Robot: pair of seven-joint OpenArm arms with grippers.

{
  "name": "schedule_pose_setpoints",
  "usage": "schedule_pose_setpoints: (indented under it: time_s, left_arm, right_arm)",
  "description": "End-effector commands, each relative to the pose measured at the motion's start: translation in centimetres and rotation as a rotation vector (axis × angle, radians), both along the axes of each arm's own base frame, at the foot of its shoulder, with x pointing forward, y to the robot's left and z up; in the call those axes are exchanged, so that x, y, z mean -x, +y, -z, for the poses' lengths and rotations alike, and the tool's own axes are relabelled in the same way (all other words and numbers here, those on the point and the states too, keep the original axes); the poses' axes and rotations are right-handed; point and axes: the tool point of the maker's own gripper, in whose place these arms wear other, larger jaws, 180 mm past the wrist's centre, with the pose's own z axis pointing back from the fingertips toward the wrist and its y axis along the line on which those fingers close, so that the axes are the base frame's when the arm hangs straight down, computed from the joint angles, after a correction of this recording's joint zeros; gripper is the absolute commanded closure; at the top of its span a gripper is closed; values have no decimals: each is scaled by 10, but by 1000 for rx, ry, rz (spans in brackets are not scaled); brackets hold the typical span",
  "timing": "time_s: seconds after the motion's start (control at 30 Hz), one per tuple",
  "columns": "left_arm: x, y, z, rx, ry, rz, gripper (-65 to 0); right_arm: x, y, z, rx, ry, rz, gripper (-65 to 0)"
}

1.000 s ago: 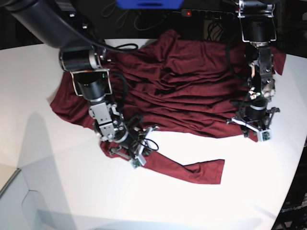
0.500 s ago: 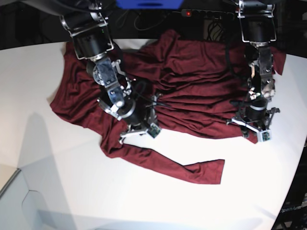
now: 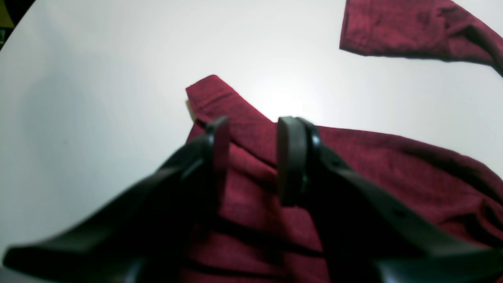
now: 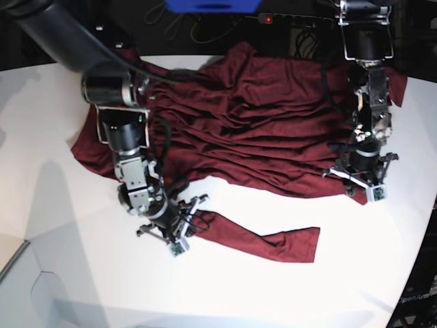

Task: Layout the t-shirt on the table in an organized manner, then fold the t-shirt properly
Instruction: 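Grasp the shirt hem with the right gripper and drag it outward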

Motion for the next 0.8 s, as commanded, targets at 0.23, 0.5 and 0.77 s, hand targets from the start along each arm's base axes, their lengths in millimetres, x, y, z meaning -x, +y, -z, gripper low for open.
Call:
schedule_pose_setpoints:
  time_s: [0.23,0.5,0.77]
  left_arm:
    - [-10,4,-19,-16,-58,-1,-203]
    - [-13,5,-21,-18,-68,-2,-203]
    - [-51,-2,-68,-1,-183,4,-203]
  right_arm:
    - [11,21,14,46,26,-96,-23]
    - [57,48,46,146,42,-248,-19]
    - [80,65,-2,158,-178,-303,-19]
